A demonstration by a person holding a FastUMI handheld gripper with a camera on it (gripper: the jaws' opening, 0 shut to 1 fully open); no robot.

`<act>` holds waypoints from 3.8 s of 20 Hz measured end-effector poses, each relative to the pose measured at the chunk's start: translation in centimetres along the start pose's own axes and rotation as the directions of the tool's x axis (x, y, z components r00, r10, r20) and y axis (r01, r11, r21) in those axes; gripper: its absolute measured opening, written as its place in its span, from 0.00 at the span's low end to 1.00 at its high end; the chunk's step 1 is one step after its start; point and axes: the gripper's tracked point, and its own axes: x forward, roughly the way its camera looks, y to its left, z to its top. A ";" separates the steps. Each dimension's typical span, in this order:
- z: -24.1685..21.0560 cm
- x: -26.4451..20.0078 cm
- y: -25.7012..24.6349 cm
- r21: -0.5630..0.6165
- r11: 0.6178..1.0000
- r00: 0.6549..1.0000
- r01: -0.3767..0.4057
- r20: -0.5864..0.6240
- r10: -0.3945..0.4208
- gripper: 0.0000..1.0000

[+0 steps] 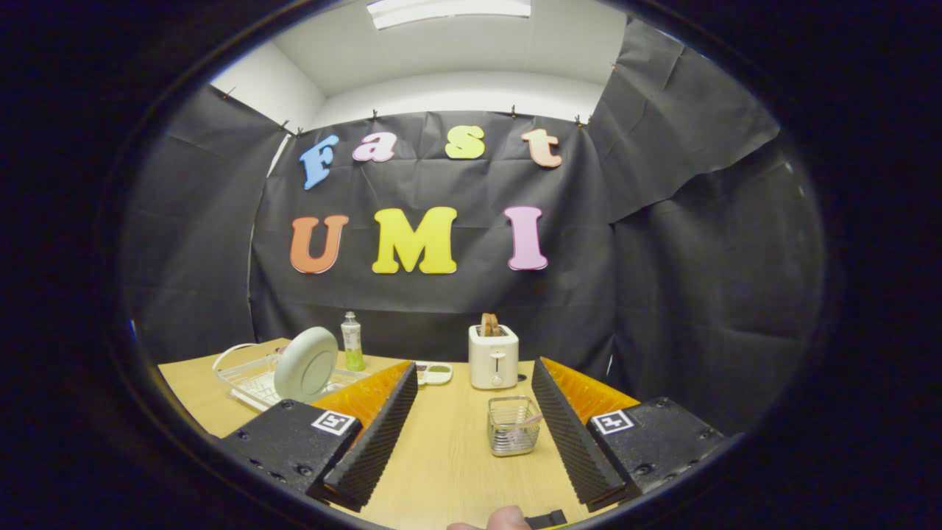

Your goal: Take the plate from the dish rack, then take the spoon from the basket and place it into the plate.

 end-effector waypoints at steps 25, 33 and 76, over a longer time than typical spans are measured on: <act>11.4 9.4 23.1 0.015 0.913 0.869 -0.408 -0.301 0.393 1.00; 4.2 16.2 27.1 0.131 0.932 0.725 -0.338 -0.595 0.347 1.00; -1.3 21.0 29.9 -0.275 0.958 0.557 -0.082 -0.810 -0.184 0.36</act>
